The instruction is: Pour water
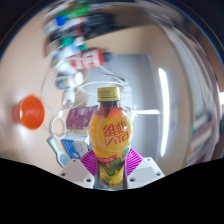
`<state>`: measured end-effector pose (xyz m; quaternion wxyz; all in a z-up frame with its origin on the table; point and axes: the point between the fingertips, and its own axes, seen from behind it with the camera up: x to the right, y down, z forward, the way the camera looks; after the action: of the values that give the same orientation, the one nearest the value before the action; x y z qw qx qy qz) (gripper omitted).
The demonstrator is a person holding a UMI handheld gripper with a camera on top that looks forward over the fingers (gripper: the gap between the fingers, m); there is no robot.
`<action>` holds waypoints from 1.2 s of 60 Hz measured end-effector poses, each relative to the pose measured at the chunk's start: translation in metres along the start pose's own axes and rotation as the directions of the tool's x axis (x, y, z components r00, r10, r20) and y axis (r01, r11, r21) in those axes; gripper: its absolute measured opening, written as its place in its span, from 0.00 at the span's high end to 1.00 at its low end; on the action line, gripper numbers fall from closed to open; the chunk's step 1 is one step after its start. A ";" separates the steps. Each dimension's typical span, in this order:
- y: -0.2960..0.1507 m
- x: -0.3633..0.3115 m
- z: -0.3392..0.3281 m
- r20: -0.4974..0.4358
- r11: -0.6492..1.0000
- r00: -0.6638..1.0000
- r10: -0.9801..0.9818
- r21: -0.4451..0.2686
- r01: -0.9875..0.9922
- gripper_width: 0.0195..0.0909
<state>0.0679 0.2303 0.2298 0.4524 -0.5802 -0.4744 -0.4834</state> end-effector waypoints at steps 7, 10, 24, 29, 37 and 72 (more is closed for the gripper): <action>0.033 0.010 -0.022 0.023 0.737 0.737 0.676 -0.030 -0.675 0.82; 0.049 -0.002 -0.036 0.008 0.531 0.531 0.847 -0.035 -0.847 0.78; 0.115 -0.024 -0.056 0.076 0.075 0.078 0.994 0.047 -0.996 0.69; 0.116 -0.081 -0.062 0.078 0.062 0.062 0.995 0.003 -0.998 0.68; 0.130 -0.122 -0.051 0.107 0.046 0.038 0.994 -0.074 -0.996 0.65; 0.142 -0.160 -0.066 0.165 0.075 0.041 0.985 -0.206 -0.976 0.09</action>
<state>0.1868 0.1276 0.0696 0.5817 -0.8130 0.0016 0.0266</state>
